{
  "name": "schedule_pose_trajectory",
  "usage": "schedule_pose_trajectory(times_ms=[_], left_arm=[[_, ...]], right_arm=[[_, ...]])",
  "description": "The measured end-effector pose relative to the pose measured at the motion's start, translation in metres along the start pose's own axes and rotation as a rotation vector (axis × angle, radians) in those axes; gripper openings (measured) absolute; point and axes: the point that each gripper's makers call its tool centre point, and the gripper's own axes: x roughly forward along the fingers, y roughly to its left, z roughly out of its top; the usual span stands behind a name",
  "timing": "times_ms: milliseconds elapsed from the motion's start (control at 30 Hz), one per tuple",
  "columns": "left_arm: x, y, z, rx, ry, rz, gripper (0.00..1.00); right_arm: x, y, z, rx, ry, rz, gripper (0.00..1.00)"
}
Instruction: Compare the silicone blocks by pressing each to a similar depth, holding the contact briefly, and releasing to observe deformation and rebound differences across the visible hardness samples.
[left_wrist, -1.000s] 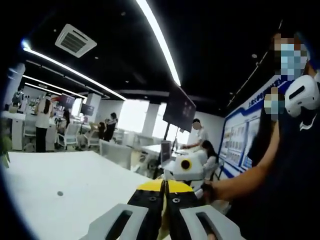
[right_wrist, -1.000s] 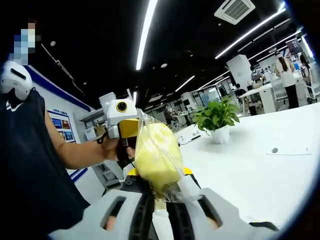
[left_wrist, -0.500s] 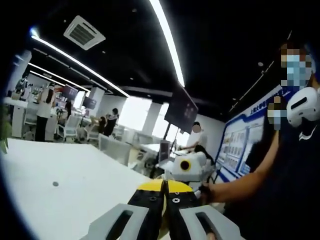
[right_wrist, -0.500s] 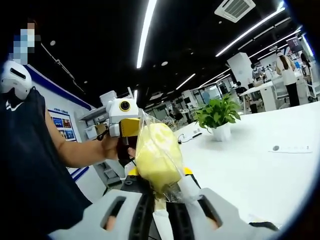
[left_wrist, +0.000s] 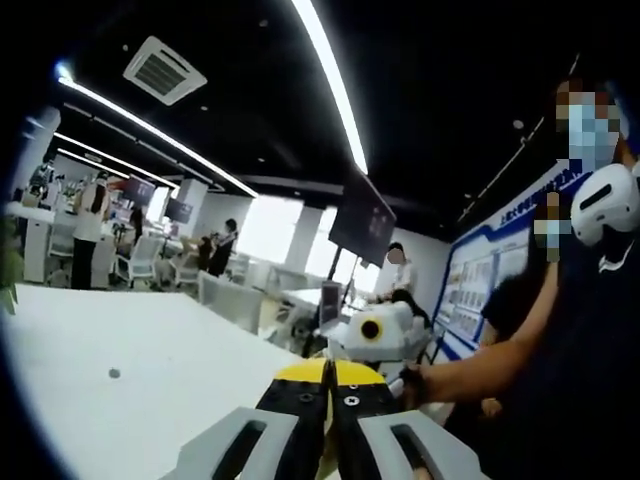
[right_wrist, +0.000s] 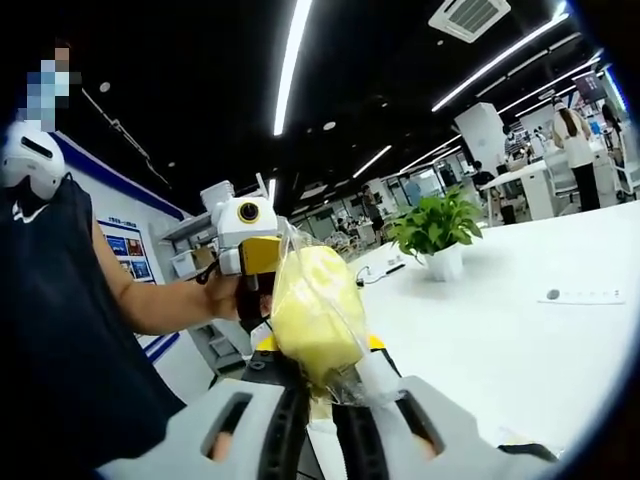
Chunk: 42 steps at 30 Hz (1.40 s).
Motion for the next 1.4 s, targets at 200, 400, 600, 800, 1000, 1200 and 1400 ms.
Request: schedule_pose_trajectory(times_ms=[200,400,600,800,1000,1200,1400], left_arm=[[0.000,0.002,0.002,-0.021,-0.007,0.010,0.00],[-0.002,-0.001,0.001,-0.025,0.002,-0.012,0.00],[-0.003,-0.002,-0.002,-0.041,0.013,-0.012,0.00],[-0.006,-0.002,-0.002,-0.029,0.007,-0.006,0.00],[-0.007,-0.004,0.000,-0.026,0.005,-0.013,0.00],[-0.009,-0.002,0.004,-0.090,-0.027,-0.003,0.00],[-0.010,-0.002,0.007,-0.045,-0.038,0.001,0.00]], right_arm=[[0.001,0.000,0.002,0.011,0.002,0.001,0.03],[0.001,0.003,0.001,-0.005,0.005,0.008,0.03],[0.002,0.003,-0.003,0.005,0.008,0.009,0.04],[0.004,0.005,-0.003,0.003,0.014,0.020,0.03],[0.005,0.009,-0.002,0.027,0.011,0.037,0.02],[0.006,0.007,0.002,0.013,0.000,0.020,0.04],[0.009,0.007,0.005,0.011,-0.027,0.023,0.07]])
